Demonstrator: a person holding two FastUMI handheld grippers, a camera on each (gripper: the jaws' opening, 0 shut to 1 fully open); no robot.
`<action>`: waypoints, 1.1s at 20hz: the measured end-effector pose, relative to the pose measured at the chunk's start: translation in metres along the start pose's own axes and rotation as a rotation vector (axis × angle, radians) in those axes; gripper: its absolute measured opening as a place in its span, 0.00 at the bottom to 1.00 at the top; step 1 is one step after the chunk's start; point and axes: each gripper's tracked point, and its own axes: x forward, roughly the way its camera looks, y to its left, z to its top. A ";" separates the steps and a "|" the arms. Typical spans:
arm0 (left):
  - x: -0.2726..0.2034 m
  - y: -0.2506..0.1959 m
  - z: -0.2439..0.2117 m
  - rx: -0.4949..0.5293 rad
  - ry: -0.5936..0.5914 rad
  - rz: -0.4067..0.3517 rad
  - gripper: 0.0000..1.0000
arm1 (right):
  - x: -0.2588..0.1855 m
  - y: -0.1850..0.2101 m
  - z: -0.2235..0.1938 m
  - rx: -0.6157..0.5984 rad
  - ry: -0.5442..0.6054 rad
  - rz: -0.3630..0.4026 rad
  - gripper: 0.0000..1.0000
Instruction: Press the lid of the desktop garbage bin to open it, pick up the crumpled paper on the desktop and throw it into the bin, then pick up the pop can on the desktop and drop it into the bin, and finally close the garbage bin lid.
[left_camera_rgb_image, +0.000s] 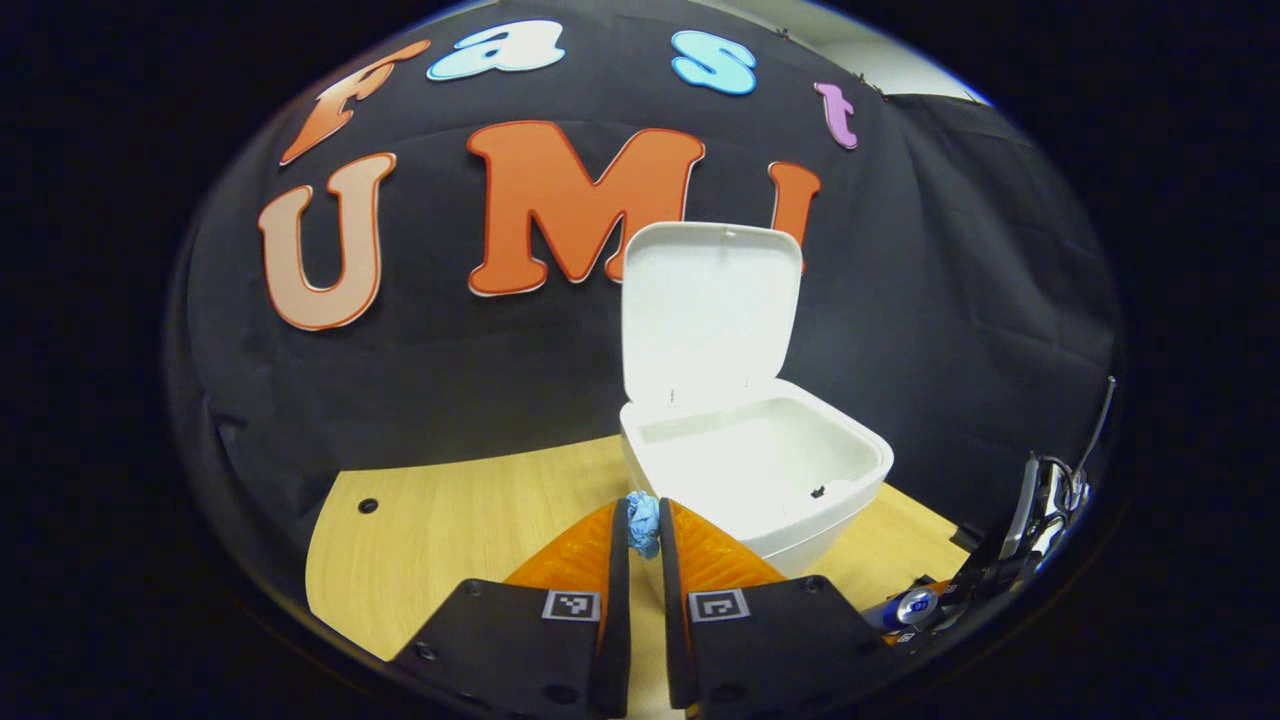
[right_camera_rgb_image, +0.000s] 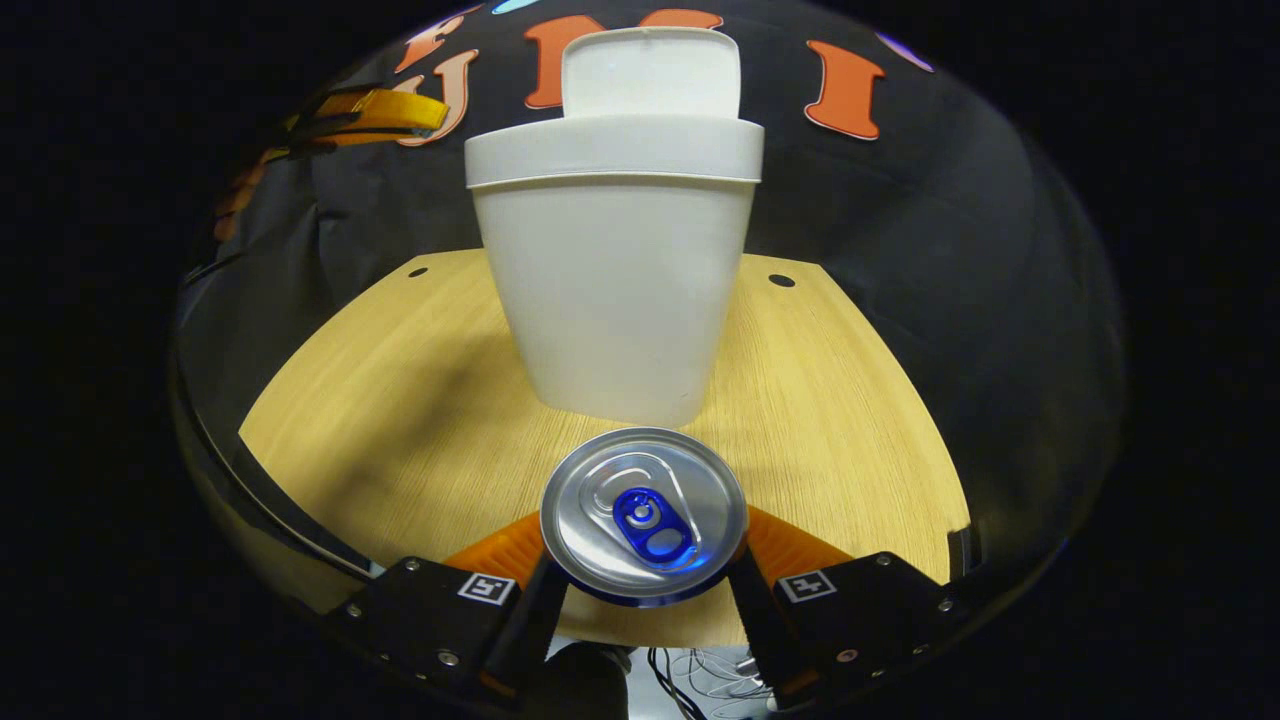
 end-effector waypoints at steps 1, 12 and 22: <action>0.006 -0.007 0.004 0.006 -0.012 -0.018 0.18 | 0.001 0.000 -0.001 0.007 -0.001 -0.006 0.81; 0.036 -0.041 -0.009 0.012 0.023 -0.117 0.18 | 0.000 -0.002 0.002 0.048 -0.010 -0.062 0.81; 0.031 -0.046 -0.018 0.009 0.036 -0.143 0.30 | -0.020 -0.025 0.062 0.060 -0.118 -0.122 0.81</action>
